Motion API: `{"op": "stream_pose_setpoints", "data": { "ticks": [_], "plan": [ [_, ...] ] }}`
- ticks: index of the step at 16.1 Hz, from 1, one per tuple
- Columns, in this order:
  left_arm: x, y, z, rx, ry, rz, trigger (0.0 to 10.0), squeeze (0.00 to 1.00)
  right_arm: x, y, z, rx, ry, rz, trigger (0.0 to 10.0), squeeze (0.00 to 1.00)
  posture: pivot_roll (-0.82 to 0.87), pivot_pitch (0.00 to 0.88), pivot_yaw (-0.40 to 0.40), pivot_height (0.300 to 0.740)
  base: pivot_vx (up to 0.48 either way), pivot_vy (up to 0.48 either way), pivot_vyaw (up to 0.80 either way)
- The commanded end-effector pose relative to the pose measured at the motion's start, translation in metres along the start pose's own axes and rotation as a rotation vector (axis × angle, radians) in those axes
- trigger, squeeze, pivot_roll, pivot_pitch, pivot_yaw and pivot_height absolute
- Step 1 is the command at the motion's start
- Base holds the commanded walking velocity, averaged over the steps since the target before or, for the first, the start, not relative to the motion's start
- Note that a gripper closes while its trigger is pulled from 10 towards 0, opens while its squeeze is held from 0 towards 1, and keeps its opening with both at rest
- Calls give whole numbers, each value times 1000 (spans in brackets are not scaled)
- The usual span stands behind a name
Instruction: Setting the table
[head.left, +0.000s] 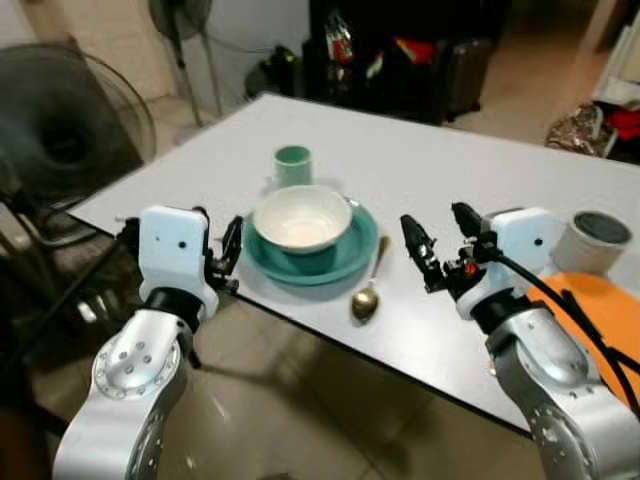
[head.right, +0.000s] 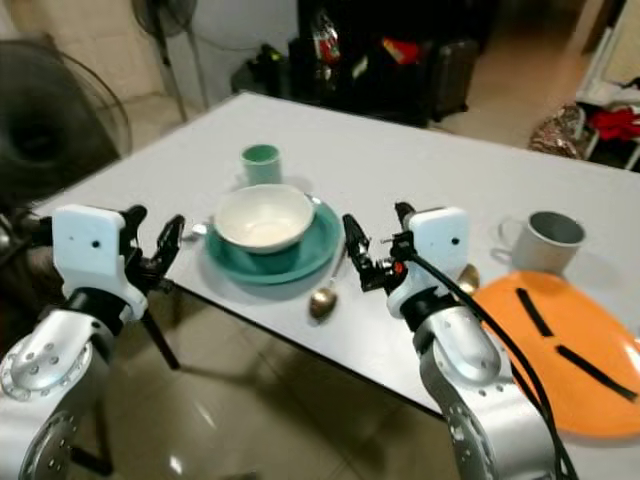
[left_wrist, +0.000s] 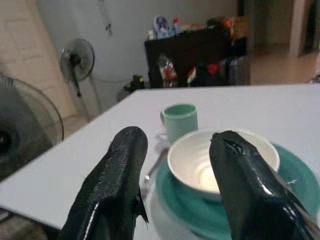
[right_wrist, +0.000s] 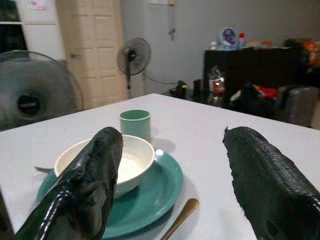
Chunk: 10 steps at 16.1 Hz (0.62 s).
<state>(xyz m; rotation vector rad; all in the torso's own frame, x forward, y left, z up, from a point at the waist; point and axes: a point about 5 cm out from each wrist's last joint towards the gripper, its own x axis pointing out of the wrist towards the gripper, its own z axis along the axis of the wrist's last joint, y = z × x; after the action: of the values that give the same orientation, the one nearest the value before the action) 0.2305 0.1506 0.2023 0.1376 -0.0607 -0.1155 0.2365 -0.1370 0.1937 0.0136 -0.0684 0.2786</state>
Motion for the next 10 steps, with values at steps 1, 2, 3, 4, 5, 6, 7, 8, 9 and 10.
{"op": "stream_pose_setpoints", "data": {
  "ticks": [1,2,3,4,5,6,7,8,9,10],
  "plan": [
    [3,7,-4,10,22,21,10000,0,1,2,2,17,-16,-2,10000,0,-41,0,52,740,0,322,800],
    [3,8,-4,13,24,19,10000,0,1,1,2,21,-19,-10,10000,0,-45,0,59,740,0,330,488],
    [4,8,-5,18,26,15,10000,0,1,1,1,29,-21,-17,10000,0,-47,0,67,740,0,334,0],
    [5,9,-5,19,25,15,10000,0,2,1,1,43,-23,-23,10000,0,-47,0,69,740,0,330,0],
    [5,10,-5,19,25,16,10000,0,2,2,0,80,-27,-33,10000,0,-50,0,78,740,0,334,0],
    [5,11,-6,12,31,21,10000,0,3,3,-1,90,-20,-32,10000,0,-50,0,78,740,0,334,0],
    [4,12,-8,5,42,28,10000,0,4,4,-3,101,-10,-22,10000,0,-49,0,85,740,0,330,0],
    [2,12,-11,3,50,34,10000,0,4,5,-4,106,-7,-14,10000,0,-47,0,84,740,0,330,0],
    [2,13,-11,1,53,38,10000,0,4,5,-4,108,-8,-12,10000,0,-36,0,80,740,0,334,0],
    [1,13,-12,-1,55,45,10000,0,5,6,-4,112,-7,-8,10000,0,-32,0,78,740,0,334,0]
  ]
}}
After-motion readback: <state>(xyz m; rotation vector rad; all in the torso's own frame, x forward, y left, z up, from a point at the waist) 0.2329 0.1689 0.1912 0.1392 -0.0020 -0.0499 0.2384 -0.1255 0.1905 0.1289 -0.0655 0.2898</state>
